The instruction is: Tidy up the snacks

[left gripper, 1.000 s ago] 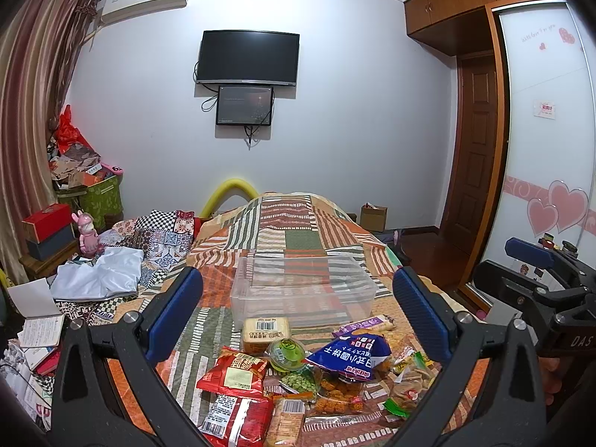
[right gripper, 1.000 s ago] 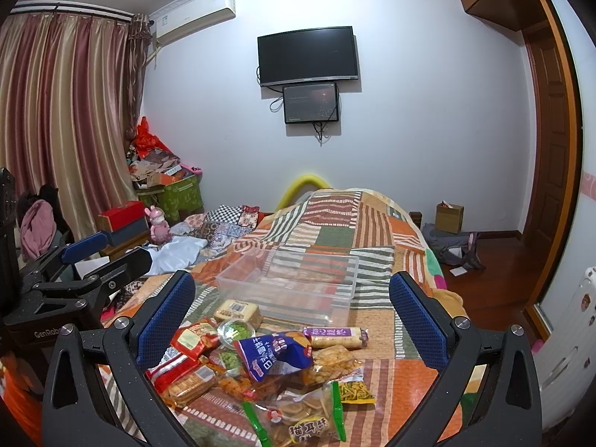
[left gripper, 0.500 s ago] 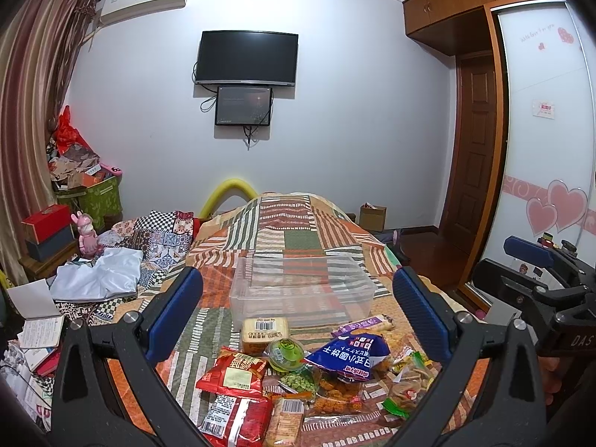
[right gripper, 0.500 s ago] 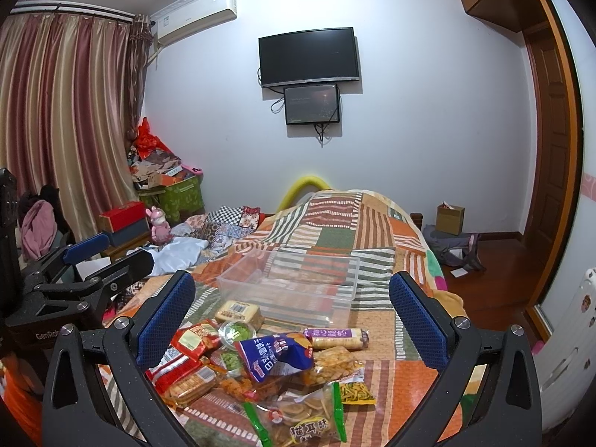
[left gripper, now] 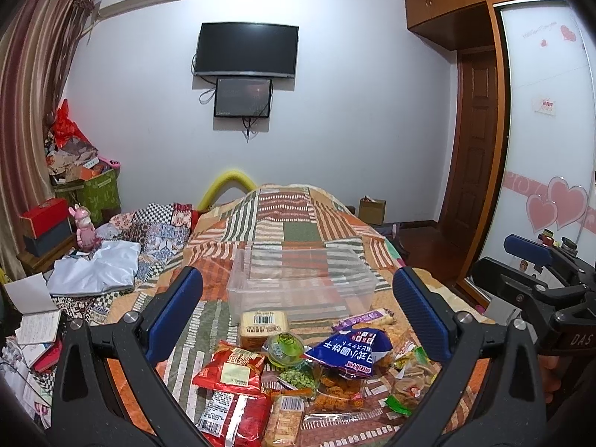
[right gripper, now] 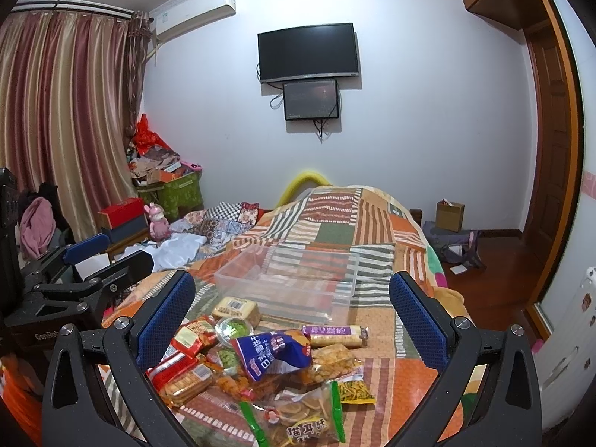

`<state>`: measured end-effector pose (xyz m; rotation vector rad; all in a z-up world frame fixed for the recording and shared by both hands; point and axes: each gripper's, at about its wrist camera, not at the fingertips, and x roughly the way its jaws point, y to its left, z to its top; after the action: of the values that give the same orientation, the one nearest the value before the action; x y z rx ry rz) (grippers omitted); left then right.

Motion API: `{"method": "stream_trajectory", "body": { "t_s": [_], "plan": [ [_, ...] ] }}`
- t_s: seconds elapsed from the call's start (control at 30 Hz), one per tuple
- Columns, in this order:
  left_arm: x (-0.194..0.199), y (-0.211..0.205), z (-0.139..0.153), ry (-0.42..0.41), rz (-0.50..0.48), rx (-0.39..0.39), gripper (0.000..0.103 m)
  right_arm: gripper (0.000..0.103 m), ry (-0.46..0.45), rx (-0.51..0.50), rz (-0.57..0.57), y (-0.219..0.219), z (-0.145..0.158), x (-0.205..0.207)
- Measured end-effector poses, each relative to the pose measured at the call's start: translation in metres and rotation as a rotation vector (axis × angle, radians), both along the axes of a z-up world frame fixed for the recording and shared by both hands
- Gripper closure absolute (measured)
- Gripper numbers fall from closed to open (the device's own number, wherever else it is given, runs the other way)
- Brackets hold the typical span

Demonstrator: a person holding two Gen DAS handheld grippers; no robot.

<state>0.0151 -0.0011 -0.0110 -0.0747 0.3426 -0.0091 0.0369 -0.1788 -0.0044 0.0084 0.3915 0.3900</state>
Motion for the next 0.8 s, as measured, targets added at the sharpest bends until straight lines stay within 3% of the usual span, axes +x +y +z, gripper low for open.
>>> {"method": "stream_trajectory", "body": {
  "t_s": [0.2, 0.53, 0.8],
  "plan": [
    [0.021, 0.005, -0.023, 0.088, 0.002, 0.002, 0.000, 0.000, 0.061, -0.010, -0.018, -0.005, -0.018, 0.018],
    [0.061, 0.016, -0.075, 0.277, -0.004, -0.011, 0.000, 0.000, 0.253, 0.002, -0.013, -0.012, -0.063, 0.056],
    [0.093, 0.029, -0.110, 0.400, 0.000, -0.057, 0.000, 0.000, 0.366, 0.016, 0.056, 0.004, -0.091, 0.075]
  ]
}}
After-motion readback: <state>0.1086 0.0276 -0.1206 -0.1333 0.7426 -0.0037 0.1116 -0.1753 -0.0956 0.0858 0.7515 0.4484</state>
